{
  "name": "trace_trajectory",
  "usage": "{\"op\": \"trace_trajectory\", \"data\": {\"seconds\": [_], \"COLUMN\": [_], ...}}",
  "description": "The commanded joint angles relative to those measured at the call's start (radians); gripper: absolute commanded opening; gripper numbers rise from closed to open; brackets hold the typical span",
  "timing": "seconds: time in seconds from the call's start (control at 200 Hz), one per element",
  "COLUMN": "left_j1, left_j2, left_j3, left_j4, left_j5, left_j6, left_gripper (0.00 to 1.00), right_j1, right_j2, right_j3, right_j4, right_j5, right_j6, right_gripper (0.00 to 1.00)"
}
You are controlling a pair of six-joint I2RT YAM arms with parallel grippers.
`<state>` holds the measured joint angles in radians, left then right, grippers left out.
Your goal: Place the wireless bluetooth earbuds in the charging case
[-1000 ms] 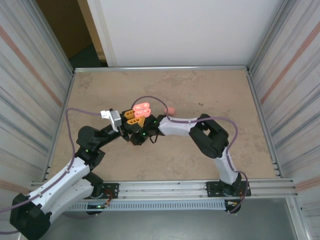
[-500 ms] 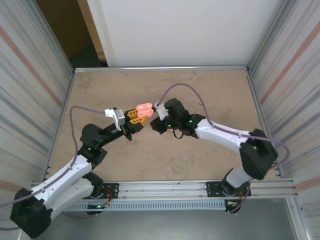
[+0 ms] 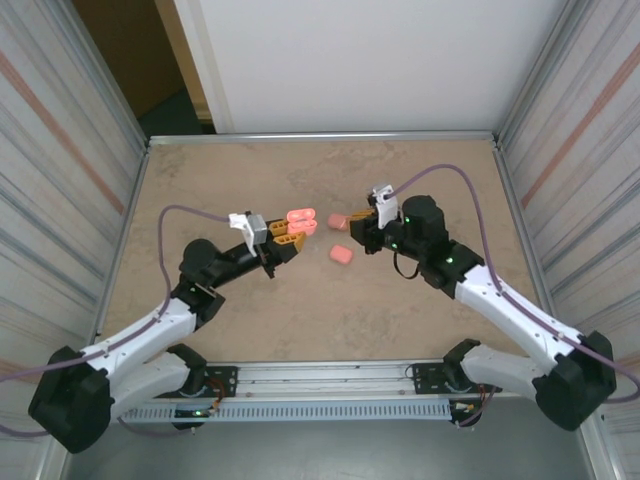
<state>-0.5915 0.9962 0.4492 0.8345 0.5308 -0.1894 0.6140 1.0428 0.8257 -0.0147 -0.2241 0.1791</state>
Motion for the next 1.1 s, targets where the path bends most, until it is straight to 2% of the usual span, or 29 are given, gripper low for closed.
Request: {"op": "trace_trajectory", "data": {"seconds": [0.0,0.18,0.336,0.541,1.092], "left_j1": [-0.008,-0.012,-0.029,-0.049,-0.053], "left_j2": [0.037,0.124,0.180,0.230,0.254], "left_j3": [-0.003,0.013,0.024,0.045,0.057], "left_j4": [0.090,0.158,0.202,0.234,0.247], "left_j5": [0.009,0.041,0.049,0.058,0.067], "left_j6": [-0.023,-0.066,-0.082,-0.094,-0.097], "left_gripper": [0.00,0.00,0.00,0.00,0.00], "right_j1": [-0.006,-0.002,0.033,0.113,0.137], "right_j2": [-0.075,-0.125,-0.124,-0.073,0.051], "right_j3": [-0.010,-0.010,0.007,0.052,0.076], "right_j4": [0.049,0.115,0.143,0.144,0.186], "right_j5": [-0.024,-0.078,-0.068,-0.031,-0.057], "right_j6": [0.015,0.023,-0.004,-0.077,-0.077], "right_gripper": [0.15,0.16,0.15,0.15,0.16]}}
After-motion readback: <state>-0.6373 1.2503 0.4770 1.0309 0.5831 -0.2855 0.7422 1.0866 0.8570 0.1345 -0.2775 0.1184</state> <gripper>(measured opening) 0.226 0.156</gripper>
